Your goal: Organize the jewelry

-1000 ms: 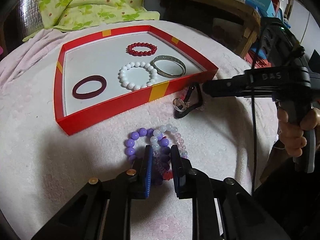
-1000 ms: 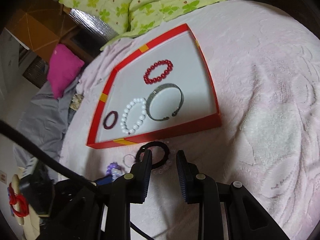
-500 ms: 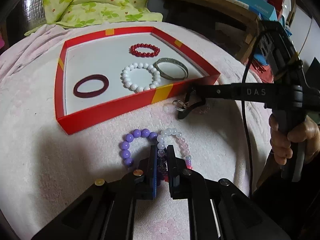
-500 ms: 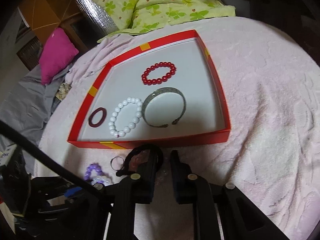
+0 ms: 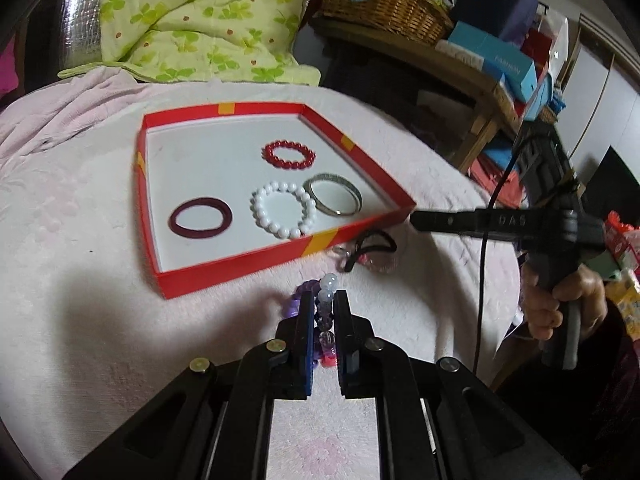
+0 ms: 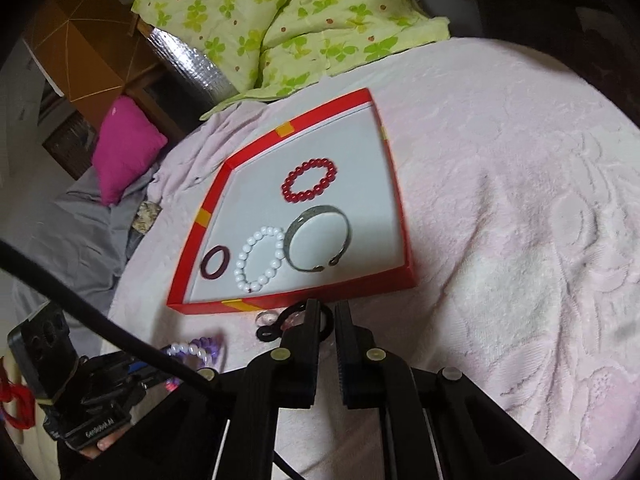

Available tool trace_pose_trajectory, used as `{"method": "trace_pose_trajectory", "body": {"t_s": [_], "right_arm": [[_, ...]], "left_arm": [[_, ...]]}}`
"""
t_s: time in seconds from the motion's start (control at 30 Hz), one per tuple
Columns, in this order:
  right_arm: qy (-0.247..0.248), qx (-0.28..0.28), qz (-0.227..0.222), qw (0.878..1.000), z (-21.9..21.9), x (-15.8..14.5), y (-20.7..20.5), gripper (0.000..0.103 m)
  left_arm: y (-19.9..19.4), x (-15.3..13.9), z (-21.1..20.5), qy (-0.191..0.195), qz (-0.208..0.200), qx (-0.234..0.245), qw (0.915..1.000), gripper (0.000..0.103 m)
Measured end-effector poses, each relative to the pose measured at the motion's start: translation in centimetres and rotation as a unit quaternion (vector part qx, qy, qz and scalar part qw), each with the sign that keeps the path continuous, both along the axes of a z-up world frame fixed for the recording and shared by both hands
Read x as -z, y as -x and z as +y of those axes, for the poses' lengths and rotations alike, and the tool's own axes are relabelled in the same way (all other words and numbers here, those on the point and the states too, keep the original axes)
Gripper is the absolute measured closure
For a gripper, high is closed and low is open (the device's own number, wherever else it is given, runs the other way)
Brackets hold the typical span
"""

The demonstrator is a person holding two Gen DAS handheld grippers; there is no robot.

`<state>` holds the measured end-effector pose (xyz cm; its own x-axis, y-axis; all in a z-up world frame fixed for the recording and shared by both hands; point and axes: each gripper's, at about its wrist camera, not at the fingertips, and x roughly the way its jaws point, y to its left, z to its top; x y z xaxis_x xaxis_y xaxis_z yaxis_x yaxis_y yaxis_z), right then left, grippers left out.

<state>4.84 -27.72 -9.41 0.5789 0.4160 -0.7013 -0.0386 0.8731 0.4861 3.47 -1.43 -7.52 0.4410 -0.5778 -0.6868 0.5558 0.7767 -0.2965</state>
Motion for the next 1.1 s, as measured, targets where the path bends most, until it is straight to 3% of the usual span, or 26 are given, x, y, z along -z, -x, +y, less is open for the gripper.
{"method": "trace_pose_trajectory", "body": {"t_s": [0.07, 0.13, 0.2, 0.27, 0.5, 0.67, 0.93, 1.1], "right_arm": [[-0.004, -0.009, 0.009, 1.0, 0.6, 0.2, -0.2, 0.093], [-0.012, -0.024, 0.017, 0.999, 1.2, 0.4, -0.4, 0.084], [-0.009, -0.026, 0.02, 0.999, 1.7, 0.5, -0.5, 0.058], [-0.005, -0.023, 0.02, 1.0, 2.1, 0.7, -0.6, 0.05], [0.002, -0.023, 0.043, 0.999, 1.8, 1.6, -0.7, 0.051], [0.005, -0.014, 0.055, 0.998, 0.8, 2.3, -0.6, 0.063], [0.01, -0.014, 0.053, 0.998, 1.4, 2.0, -0.9, 0.064], [-0.025, 0.006, 0.05, 0.998, -0.1, 1.8, -0.8, 0.064]], "left_arm": [[-0.1, -0.3, 0.6, 0.013, 0.001, -0.002, 0.9999, 0.093], [-0.2, -0.5, 1.0, 0.024, 0.005, -0.004, 0.9997, 0.093], [-0.5, -0.2, 1.2, 0.031, 0.017, 0.002, 0.9994, 0.093], [-1.0, 0.8, 1.2, 0.021, 0.034, -0.006, 0.9992, 0.093], [-2.3, 2.6, 3.5, -0.031, 0.061, -0.065, 0.9955, 0.089], [-1.9, 3.0, 5.1, -0.062, 0.046, -0.086, 0.9932, 0.083], [0.1, 2.6, 3.6, -0.058, 0.027, -0.02, 0.9978, 0.083], [0.4, 2.9, 1.7, -0.074, 0.023, 0.003, 0.997, 0.083]]}}
